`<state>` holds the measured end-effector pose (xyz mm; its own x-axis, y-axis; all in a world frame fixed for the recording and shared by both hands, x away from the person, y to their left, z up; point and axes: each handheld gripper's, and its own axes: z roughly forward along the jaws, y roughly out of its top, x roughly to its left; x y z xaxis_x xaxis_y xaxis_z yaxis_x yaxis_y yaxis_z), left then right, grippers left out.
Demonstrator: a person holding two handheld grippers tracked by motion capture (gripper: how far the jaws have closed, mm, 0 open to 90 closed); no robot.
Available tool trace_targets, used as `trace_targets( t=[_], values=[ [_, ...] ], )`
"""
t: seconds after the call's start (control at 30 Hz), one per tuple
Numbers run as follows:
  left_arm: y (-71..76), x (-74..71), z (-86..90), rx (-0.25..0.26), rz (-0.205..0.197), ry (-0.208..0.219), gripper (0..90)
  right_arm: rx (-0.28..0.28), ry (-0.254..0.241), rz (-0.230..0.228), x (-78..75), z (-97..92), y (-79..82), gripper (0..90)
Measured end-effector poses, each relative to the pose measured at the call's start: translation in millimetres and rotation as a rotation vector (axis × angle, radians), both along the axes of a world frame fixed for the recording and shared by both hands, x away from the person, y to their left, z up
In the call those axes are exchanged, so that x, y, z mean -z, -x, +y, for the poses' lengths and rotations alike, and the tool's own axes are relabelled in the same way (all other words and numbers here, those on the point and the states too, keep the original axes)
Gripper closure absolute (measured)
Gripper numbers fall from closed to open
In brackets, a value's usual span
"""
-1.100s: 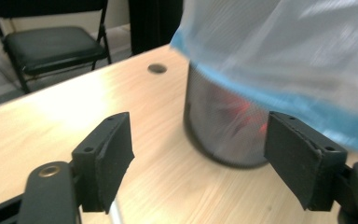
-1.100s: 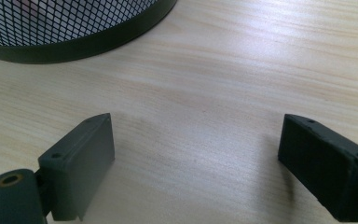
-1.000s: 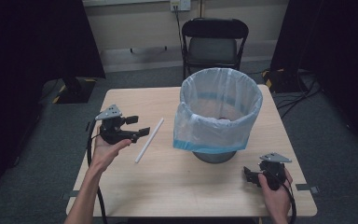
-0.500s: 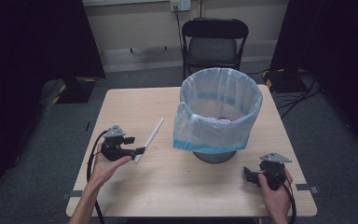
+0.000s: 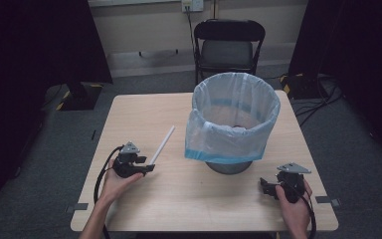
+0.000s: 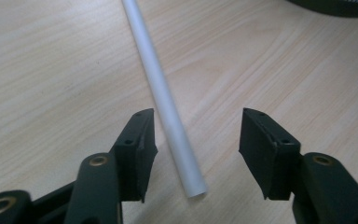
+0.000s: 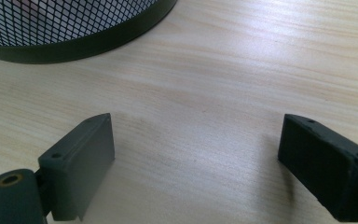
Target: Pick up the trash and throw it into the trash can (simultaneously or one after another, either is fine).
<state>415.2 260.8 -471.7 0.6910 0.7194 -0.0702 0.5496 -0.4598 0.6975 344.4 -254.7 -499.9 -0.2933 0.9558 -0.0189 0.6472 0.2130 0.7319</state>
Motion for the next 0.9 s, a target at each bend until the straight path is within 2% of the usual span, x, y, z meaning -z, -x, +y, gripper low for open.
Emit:
trace_targets(
  t=[0.07,0.1,0.2,0.23,0.27,0.3,0.37,0.4,0.47,0.5,0.63,0.67,0.83,0.9],
  values=[
    [-0.8,1.6,-1.2,0.006,0.004,-0.016,49.5,0.000,0.000,0.000,0.0,0.0,0.0,10.0],
    [-1.5,4.2,-2.9,0.002,0.005,-0.043,50.3,0.000,0.000,0.000,0.0,0.0,0.0,10.0],
    [-1.8,7.1,-4.9,0.006,0.008,-0.067,50.4,0.000,0.000,0.000,0.0,0.0,0.0,10.0],
    [-1.5,8.9,-6.0,0.006,0.004,-0.087,50.6,0.000,0.000,0.000,0.0,0.0,0.0,9.9],
    [-0.4,10.3,-7.0,0.001,-0.016,-0.111,52.3,0.000,0.000,0.000,0.0,0.0,0.0,9.9],
    [0.3,11.7,-7.0,0.001,-0.024,-0.114,53.7,0.000,0.000,0.000,0.0,0.0,0.0,9.9],
    [0.5,13.6,-3.6,-0.008,-0.010,-0.073,57.5,0.000,0.000,0.000,0.0,0.0,0.0,9.9],
    [0.5,14.4,-2.5,-0.005,-0.016,-0.063,57.5,0.000,0.000,0.000,0.0,0.0,0.0,9.9],
    [1.5,14.7,-0.6,0.003,-0.026,-0.060,66.9,0.000,0.000,0.000,0.0,0.0,0.0,9.9],
    [1.6,14.9,-0.6,0.002,-0.025,-0.051,66.9,0.000,0.000,0.000,0.0,0.0,0.0,9.9],
    [-1.4,15.3,4.4,-0.022,-0.006,-0.026,78.5,0.000,0.001,0.000,0.0,0.0,0.0,9.9],
    [-1.9,15.5,5.0,-0.026,0.001,-0.018,78.9,0.000,0.000,0.000,0.0,0.1,0.0,10.0],
    [-2.0,14.1,3.3,-0.029,0.000,-0.040,79.6,0.000,0.000,0.000,0.0,0.0,0.0,10.0],
    [-2.7,14.7,5.6,-0.033,0.008,-0.020,79.7,0.000,0.000,0.000,0.0,0.0,0.0,10.0]
  ],
)
